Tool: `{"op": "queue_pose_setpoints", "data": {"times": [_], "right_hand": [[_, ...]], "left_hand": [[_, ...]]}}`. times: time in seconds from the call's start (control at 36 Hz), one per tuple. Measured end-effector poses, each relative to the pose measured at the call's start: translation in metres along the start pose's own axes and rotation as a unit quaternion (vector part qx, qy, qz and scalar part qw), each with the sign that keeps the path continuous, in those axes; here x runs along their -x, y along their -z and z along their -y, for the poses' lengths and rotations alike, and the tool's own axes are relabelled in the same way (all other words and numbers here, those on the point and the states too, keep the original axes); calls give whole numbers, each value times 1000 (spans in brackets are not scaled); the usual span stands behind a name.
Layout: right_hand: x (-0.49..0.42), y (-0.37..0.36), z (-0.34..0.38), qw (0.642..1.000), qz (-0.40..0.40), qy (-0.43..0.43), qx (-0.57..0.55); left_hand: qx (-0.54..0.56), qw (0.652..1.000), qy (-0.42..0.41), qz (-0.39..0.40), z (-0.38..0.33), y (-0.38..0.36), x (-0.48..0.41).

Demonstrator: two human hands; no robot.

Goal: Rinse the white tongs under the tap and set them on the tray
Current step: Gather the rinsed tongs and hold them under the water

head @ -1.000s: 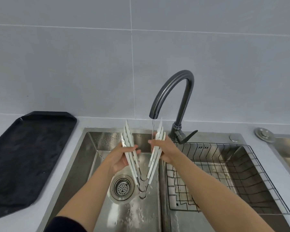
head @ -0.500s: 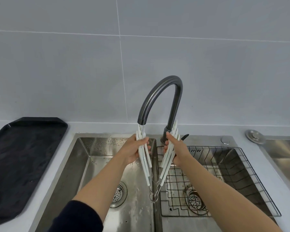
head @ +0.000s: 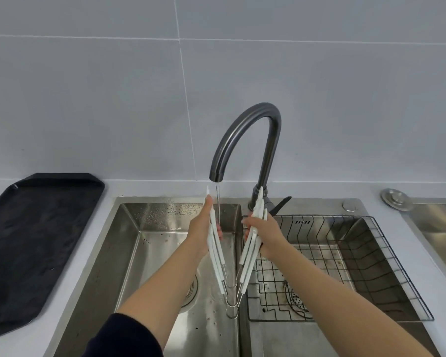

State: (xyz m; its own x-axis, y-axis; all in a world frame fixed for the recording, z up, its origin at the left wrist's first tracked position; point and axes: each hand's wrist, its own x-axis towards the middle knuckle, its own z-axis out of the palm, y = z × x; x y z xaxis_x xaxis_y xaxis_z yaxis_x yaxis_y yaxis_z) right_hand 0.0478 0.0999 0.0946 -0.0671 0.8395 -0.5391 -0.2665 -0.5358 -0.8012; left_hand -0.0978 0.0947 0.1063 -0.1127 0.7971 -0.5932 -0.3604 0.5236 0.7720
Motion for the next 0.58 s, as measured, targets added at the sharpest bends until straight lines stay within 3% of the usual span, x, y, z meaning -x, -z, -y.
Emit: {"op": "queue_pose_setpoints", "data": {"times": [0.47,0.58], "right_hand": [[0,-40,-22,995,-45,-74,-48],[6,-45,-23,996,-29,-75,-30]], "left_hand": [[-5,999,36,34,23,52,17],[-31,999,26,5,31,52,15]]}}
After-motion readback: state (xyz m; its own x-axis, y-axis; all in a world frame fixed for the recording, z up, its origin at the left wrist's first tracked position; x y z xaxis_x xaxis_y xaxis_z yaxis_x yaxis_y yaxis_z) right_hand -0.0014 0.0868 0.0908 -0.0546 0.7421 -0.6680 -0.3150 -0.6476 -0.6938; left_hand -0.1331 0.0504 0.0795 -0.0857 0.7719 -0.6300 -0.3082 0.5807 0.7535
